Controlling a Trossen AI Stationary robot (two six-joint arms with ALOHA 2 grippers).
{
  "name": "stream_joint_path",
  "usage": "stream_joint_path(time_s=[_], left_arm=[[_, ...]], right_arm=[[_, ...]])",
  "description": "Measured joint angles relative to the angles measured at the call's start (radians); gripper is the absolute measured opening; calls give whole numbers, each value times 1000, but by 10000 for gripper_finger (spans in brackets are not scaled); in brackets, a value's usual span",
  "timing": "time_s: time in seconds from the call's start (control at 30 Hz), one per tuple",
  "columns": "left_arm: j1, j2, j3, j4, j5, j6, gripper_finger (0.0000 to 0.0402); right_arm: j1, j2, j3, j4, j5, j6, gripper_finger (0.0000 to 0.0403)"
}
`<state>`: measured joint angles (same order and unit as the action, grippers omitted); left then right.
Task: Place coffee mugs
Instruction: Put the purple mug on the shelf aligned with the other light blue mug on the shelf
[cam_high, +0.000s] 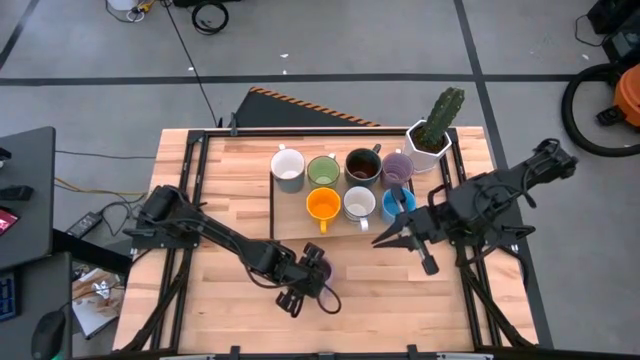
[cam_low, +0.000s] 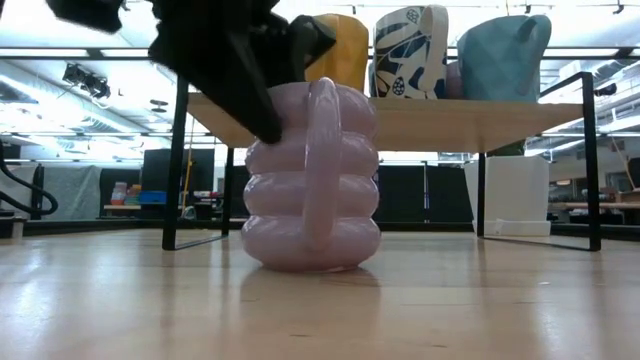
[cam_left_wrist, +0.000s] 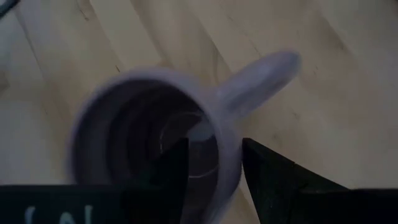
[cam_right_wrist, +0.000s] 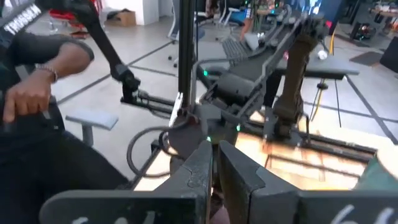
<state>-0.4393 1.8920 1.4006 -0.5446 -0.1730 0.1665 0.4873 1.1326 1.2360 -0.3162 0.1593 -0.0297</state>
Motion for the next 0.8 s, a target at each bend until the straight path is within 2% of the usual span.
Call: stream_joint_path(time_s=[0.17,0.4,0.67,0.8], left_arm=[[1,31,2,-14,-18,2,155],[-4,34,1,-27,-17,53,146],[-10,27,0,-64,2,118,82],[-10,2,-2,-91,58,160,42]], right_arm=[[0,-42,-96,63,-3,10,34],[3,-38,-109,69,-3,55,34],[30,-38,-108,69,3,64,34],[46,-38,-108,76,24,67,34]])
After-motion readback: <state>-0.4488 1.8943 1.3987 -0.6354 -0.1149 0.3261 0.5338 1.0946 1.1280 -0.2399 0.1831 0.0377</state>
